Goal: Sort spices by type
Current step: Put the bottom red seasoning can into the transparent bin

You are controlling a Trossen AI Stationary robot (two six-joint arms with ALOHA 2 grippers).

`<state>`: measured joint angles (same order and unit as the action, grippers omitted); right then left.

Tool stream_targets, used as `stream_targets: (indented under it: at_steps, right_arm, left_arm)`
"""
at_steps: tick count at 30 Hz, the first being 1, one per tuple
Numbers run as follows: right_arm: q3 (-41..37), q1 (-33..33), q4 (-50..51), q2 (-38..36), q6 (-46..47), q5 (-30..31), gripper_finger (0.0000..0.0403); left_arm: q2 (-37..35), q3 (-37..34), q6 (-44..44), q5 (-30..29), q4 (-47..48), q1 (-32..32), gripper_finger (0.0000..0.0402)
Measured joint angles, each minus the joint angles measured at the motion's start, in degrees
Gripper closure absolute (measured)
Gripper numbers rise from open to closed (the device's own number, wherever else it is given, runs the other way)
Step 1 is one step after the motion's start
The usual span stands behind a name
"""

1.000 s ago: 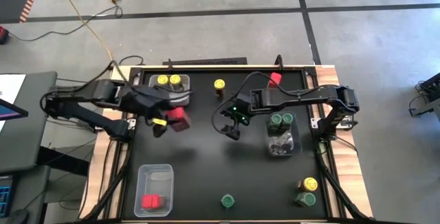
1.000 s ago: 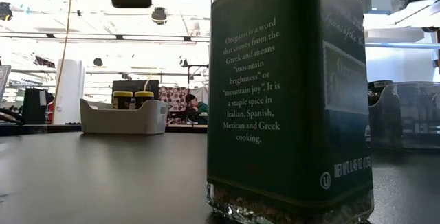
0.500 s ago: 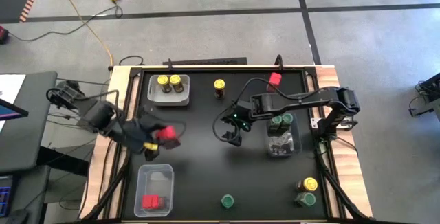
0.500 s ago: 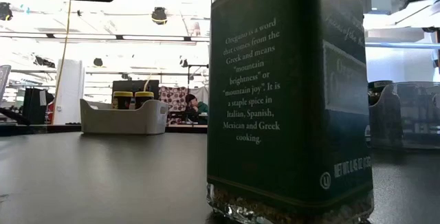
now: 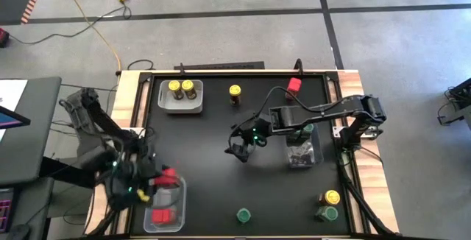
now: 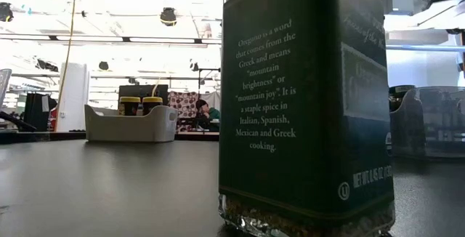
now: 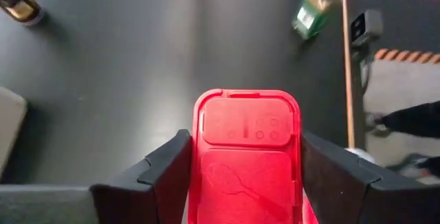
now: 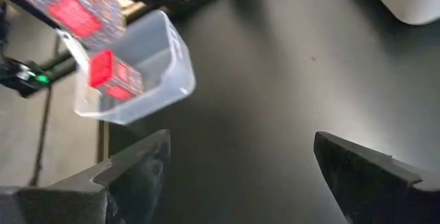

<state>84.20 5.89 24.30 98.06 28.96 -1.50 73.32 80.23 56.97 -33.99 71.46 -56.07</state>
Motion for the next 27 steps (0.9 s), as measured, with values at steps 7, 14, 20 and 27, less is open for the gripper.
stream_targets:
  at_steps: [7,14,20,27]
  right_arm:
    - [0.00,3.31,-1.82,0.00,2.94,0.00,0.0017]
    - [0.00,6.48,-2.73,0.02,3.23,0.00,0.0017]
    - [0.00,8.28,-3.68,0.02,4.29,0.02,0.0017]
    - [0.00,9.23,-3.62,0.02,7.19,0.02,0.0017]
  left_arm:
    - [5.26,-0.70,7.62,-1.96,4.29,-5.89,0.0174]
    - [5.75,-8.00,6.26,2.41,-7.33,-6.60,0.0172]
    - [4.92,-13.58,2.58,2.64,-13.72,-6.60,0.0172]
    - [4.93,-20.47,2.46,3.13,-20.69,-6.60,0.0172]
